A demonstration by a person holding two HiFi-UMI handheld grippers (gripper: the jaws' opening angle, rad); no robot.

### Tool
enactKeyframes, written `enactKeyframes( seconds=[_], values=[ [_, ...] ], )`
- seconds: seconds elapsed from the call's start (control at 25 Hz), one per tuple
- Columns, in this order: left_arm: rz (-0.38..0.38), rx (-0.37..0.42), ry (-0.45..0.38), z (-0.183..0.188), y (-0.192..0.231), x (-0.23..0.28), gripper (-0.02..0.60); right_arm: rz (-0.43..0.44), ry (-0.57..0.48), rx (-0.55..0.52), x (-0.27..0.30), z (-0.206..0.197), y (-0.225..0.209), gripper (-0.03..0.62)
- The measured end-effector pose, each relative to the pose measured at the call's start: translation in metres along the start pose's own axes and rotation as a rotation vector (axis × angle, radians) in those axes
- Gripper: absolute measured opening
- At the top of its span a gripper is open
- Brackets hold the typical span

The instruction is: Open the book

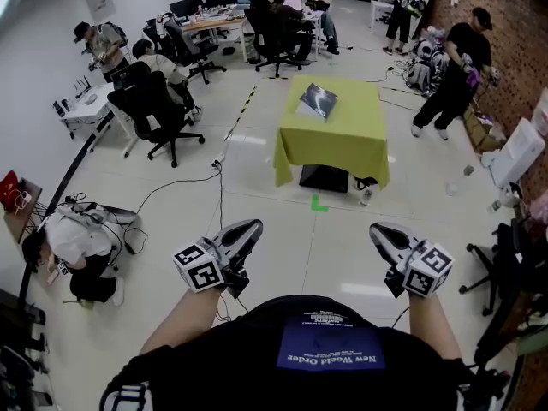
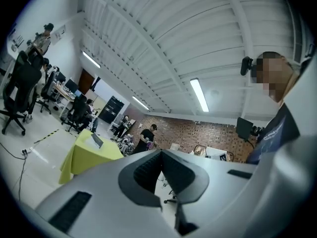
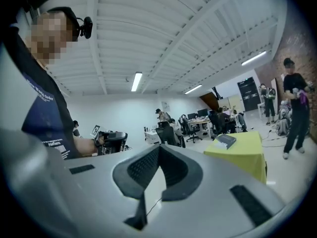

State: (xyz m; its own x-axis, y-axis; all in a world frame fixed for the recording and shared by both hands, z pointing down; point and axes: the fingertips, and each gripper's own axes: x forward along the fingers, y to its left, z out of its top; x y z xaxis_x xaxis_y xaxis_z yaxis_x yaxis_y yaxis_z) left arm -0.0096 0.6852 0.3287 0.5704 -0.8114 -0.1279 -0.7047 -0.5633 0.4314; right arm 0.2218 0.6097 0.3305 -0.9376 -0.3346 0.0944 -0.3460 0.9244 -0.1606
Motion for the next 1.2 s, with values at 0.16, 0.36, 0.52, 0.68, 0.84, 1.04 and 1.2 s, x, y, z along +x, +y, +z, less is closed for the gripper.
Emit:
enactKeyframes(
  seconds=[0.16, 0.36, 0.52, 0.68, 0.84, 1.04, 1.2],
  values=[
    [0.0, -0.046, -0.001, 0.001, 0.031, 0.037, -0.002, -0.037, 0.01, 0.028, 0.008, -0.003, -0.042, -0.014],
    [-0.067, -0.033, 0.008, 0.013, 0.085, 0.086, -0.002, -0.092, 0.021, 0.005, 0.041, 0.007, -0.094, -0.014],
    [-0.125, -0.041, 0.006, 0.041, 0.143, 0.127, -0.002, -0.161, 0.001, -0.015, 0.083, 0.032, -0.142, -0.014],
    [-0.176, -0.02, 0.038, 0.073, 0.197, 0.157, -0.002, -0.203, -0.021, 0.01, 0.131, 0.05, -0.178, -0.014],
    [-0.202, -0.017, 0.073, 0.092, 0.247, 0.18, -0.002, -0.228, -0.04, 0.023, 0.176, 0.062, -0.207, -0.014],
    [-0.214, -0.044, 0.08, 0.103, 0.29, 0.217, -0.002, -0.212, -0.009, 0.033, 0.213, 0.066, -0.249, -0.014],
    [-0.161, -0.047, 0.097, 0.099, 0.318, 0.25, -0.002, -0.18, -0.01, 0.049, 0.228, 0.07, -0.301, -0.014]
  ],
)
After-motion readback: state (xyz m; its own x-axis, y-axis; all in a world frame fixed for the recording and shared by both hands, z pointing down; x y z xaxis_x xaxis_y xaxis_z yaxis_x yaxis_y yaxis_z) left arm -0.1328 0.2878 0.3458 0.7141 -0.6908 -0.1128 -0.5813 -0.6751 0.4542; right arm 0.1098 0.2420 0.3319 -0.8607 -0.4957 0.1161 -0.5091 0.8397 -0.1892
